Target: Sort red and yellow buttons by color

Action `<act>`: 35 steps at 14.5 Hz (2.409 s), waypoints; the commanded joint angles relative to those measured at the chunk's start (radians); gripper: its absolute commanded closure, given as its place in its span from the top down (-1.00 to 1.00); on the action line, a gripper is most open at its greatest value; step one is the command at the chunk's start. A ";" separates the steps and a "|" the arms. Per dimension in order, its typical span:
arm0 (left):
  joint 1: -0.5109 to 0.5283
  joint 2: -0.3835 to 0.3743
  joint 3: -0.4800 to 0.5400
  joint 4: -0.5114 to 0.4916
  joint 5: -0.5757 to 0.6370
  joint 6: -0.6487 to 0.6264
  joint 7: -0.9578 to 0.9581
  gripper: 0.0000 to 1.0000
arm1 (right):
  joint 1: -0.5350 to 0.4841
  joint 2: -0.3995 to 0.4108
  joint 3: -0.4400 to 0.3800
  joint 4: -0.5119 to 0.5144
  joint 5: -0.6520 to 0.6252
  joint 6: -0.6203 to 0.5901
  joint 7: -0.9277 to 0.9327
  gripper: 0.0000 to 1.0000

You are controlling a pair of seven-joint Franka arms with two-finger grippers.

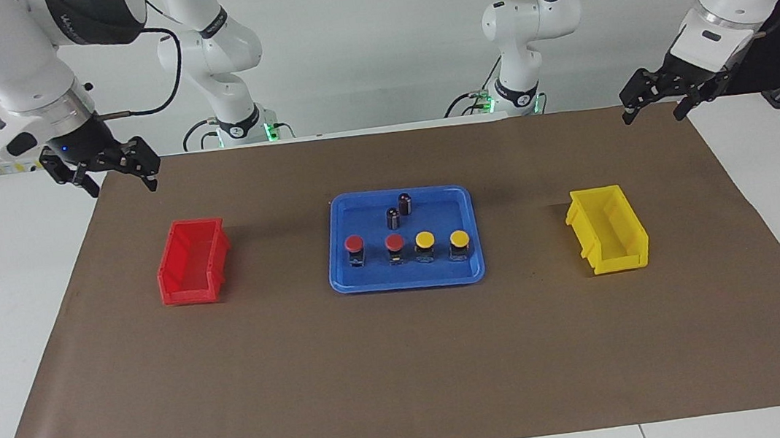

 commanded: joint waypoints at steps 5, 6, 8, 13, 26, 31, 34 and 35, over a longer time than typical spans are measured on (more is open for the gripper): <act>0.013 -0.005 -0.005 -0.005 -0.009 -0.011 0.017 1.00 | -0.002 -0.007 0.002 -0.009 0.009 0.000 -0.009 1.00; 0.013 -0.005 -0.005 -0.005 -0.009 -0.011 0.017 1.00 | -0.003 -0.009 0.002 -0.014 0.009 0.000 -0.009 1.00; 0.012 -0.005 -0.005 -0.005 -0.009 -0.011 0.017 1.00 | 0.000 -0.012 0.002 -0.019 0.006 -0.009 -0.017 1.00; 0.013 -0.005 -0.005 -0.005 -0.009 -0.011 0.017 1.00 | 0.001 0.034 0.070 0.072 0.004 -0.012 0.009 1.00; 0.013 -0.005 -0.005 -0.005 -0.009 -0.013 0.017 1.00 | 0.412 0.321 0.129 -0.010 -0.006 0.419 0.606 1.00; 0.013 -0.005 -0.005 -0.005 -0.009 -0.013 0.017 1.00 | 0.432 0.290 0.129 -0.201 -0.005 0.565 0.617 1.00; 0.013 -0.005 -0.005 -0.005 -0.009 -0.013 0.017 1.00 | 0.448 0.281 0.129 -0.269 -0.006 0.615 0.638 1.00; 0.013 -0.005 -0.005 -0.005 -0.009 -0.013 0.017 1.00 | 0.448 0.277 0.129 -0.279 -0.005 0.616 0.638 1.00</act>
